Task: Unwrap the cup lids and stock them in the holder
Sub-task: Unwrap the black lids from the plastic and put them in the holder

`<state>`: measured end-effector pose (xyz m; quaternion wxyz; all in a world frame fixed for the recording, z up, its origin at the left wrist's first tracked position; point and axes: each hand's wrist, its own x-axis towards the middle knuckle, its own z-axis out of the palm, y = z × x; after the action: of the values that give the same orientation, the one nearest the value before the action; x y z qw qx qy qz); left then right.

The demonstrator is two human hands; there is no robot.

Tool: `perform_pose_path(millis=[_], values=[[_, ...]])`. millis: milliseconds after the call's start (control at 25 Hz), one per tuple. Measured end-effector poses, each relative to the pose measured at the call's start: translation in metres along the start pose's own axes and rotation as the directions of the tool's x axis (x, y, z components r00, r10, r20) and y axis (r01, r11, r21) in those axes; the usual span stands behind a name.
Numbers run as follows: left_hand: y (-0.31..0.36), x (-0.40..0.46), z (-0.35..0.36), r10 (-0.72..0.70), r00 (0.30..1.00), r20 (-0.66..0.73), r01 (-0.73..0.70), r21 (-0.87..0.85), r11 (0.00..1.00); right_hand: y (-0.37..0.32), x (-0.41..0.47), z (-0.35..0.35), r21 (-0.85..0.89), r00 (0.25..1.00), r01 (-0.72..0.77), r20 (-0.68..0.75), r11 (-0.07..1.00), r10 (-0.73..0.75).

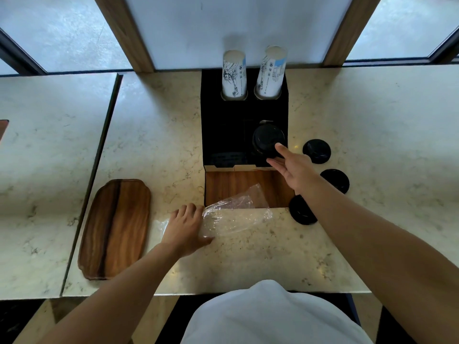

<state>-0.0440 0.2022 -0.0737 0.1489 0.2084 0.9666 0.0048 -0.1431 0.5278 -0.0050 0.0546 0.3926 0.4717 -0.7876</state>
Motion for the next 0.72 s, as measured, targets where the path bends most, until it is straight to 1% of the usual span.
perform_pose_path(millis=[120, 280, 560, 680, 720], values=[[-0.004, 0.002, -0.001, 0.042, 0.999, 0.006, -0.042, 0.022, 0.999, -0.001, 0.005, 0.018, 0.021, 1.000, -0.017, -0.017, 1.000, 0.017], [-0.003, 0.002, -0.001, 0.044, 0.999, 0.007, -0.044, 0.018, 0.999, 0.000, 0.010, 0.024, 0.024, 0.997, -0.049, -0.063, 0.999, 0.051], [-0.004, 0.002, 0.001, 0.051, 0.999, -0.001, -0.051, 0.024, 0.998, 0.003, 0.016, 0.039, -0.046, 0.983, -0.023, -0.181, 0.999, 0.014], [-0.004, 0.003, 0.001, 0.048, 0.999, -0.004, -0.048, 0.019, 0.999, -0.001, 0.016, 0.042, -0.045, 0.988, -0.059, -0.146, 0.997, 0.052], [-0.004, 0.003, 0.002, 0.050, 0.999, -0.009, -0.049, 0.017, 0.999, -0.002, 0.018, 0.043, -0.052, 0.986, -0.062, -0.156, 0.997, 0.053]])
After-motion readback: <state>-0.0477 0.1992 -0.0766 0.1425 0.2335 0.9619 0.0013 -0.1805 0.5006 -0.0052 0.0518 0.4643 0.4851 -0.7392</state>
